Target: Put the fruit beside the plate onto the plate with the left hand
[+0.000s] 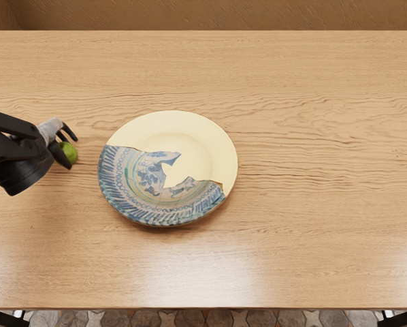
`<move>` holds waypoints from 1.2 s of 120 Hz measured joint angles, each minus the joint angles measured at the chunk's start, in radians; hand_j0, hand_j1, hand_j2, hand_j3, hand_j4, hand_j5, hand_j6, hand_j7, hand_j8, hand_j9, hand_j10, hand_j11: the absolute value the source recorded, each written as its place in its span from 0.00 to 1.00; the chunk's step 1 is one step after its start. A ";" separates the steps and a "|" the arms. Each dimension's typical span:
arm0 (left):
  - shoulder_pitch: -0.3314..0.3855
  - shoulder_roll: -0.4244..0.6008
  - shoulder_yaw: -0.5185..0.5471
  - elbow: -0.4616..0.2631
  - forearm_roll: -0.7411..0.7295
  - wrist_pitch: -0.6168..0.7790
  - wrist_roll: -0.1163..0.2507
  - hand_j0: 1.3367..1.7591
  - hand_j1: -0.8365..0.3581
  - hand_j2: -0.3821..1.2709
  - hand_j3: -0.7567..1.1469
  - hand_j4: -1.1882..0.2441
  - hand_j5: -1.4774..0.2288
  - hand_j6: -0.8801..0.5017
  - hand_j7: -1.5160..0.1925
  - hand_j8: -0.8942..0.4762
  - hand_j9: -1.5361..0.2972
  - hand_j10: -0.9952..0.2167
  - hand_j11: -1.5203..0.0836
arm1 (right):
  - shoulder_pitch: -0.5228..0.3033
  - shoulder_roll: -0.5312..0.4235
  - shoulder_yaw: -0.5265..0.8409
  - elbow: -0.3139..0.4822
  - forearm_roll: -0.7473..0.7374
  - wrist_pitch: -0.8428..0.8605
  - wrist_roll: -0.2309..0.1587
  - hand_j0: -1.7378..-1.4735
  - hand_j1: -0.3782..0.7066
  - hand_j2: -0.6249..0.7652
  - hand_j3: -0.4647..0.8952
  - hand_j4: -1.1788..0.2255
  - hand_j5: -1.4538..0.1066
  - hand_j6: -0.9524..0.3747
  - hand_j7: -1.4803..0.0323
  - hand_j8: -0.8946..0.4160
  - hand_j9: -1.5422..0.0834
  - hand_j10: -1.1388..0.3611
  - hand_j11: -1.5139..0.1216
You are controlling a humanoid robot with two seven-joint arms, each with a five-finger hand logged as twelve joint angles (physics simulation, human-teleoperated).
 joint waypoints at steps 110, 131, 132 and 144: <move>-0.148 -0.045 -0.034 -0.018 -0.007 -0.015 0.001 0.76 0.47 0.32 0.40 0.41 0.40 0.28 0.43 0.31 0.41 0.33 0.46 | 0.000 0.000 0.000 0.000 0.000 0.000 0.000 0.30 0.03 0.45 0.34 0.84 0.93 0.72 0.98 0.68 0.95 0.76 0.93; -0.194 -0.130 -0.071 -0.031 -0.012 -0.020 0.001 0.76 0.49 0.31 0.40 0.42 0.40 0.24 0.43 0.28 0.41 0.33 0.46 | 0.000 0.000 0.000 0.000 0.000 0.000 0.000 0.30 0.03 0.45 0.34 0.84 0.93 0.72 0.98 0.68 0.95 0.76 0.93; -0.194 -0.133 -0.074 -0.031 -0.012 -0.020 0.001 0.76 0.49 0.30 0.40 0.42 0.40 0.25 0.43 0.28 0.41 0.33 0.46 | 0.000 0.000 0.000 0.000 0.000 0.000 0.000 0.30 0.03 0.45 0.34 0.84 0.93 0.72 0.98 0.68 0.95 0.76 0.93; -0.214 -0.185 -0.096 -0.034 -0.023 -0.020 0.002 0.76 0.50 0.28 0.40 0.42 0.40 0.24 0.43 0.27 0.41 0.33 0.46 | 0.000 0.000 0.000 0.000 0.000 0.000 0.000 0.30 0.03 0.45 0.34 0.84 0.93 0.72 0.98 0.68 0.95 0.76 0.93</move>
